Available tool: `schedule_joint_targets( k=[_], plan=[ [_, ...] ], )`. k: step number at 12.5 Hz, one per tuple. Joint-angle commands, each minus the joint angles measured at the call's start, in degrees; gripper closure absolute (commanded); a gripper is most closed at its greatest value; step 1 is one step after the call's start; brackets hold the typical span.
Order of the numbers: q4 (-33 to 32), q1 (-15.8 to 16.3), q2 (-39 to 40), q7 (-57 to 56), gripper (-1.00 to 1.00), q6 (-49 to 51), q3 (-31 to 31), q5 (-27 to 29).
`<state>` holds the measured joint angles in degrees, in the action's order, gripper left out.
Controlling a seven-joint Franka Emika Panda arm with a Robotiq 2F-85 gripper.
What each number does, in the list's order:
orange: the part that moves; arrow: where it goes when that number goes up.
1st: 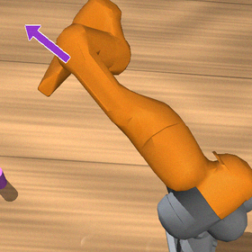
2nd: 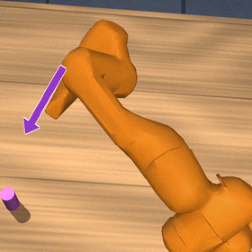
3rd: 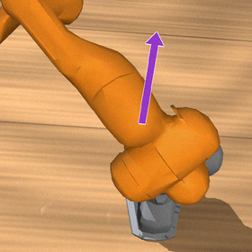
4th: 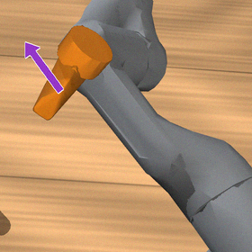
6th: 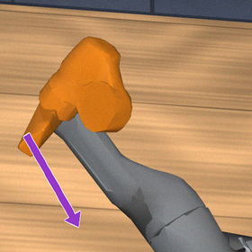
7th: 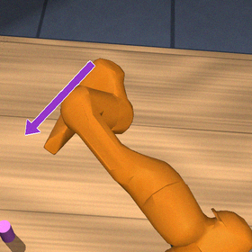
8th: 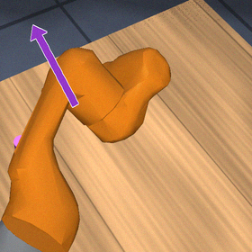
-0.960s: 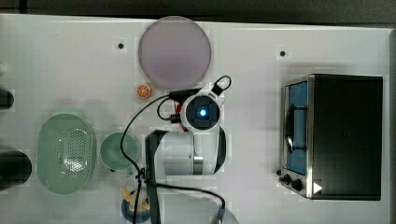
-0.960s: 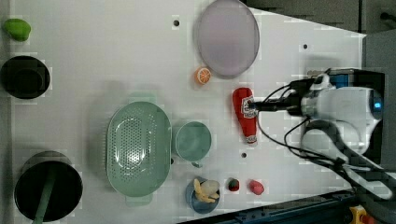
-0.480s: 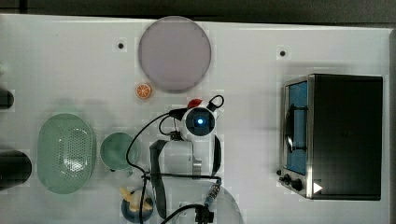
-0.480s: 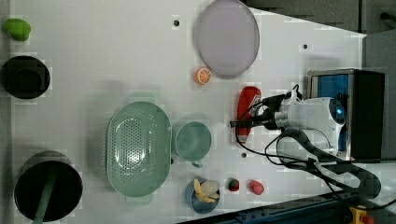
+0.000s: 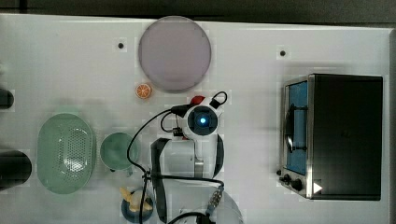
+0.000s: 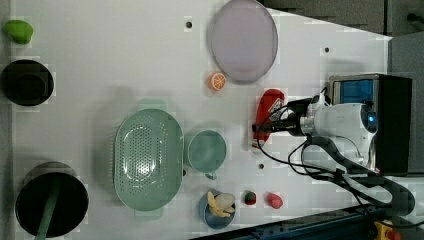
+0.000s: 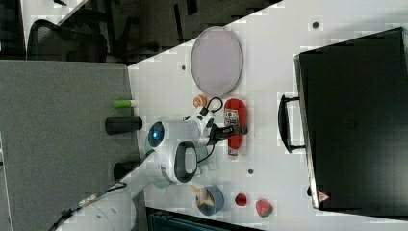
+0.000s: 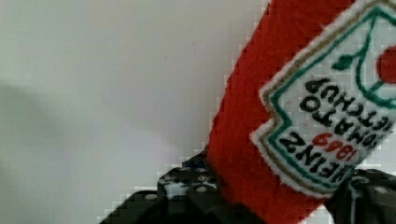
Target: Pick Ketchup from the table and place it in strainer.
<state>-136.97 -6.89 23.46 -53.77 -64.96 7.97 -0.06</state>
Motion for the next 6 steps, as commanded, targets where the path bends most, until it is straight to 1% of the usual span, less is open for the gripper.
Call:
schedule_joint_targets(
  k=[1, 6],
  plan=[
    [2.67, 0.23, -7.64, -0.52, -0.23, 6.38, 0.34, -0.3],
    [8.56, 0.55, -22.54, 2.92, -0.23, 27.8, 0.87, -0.25]
  ],
)
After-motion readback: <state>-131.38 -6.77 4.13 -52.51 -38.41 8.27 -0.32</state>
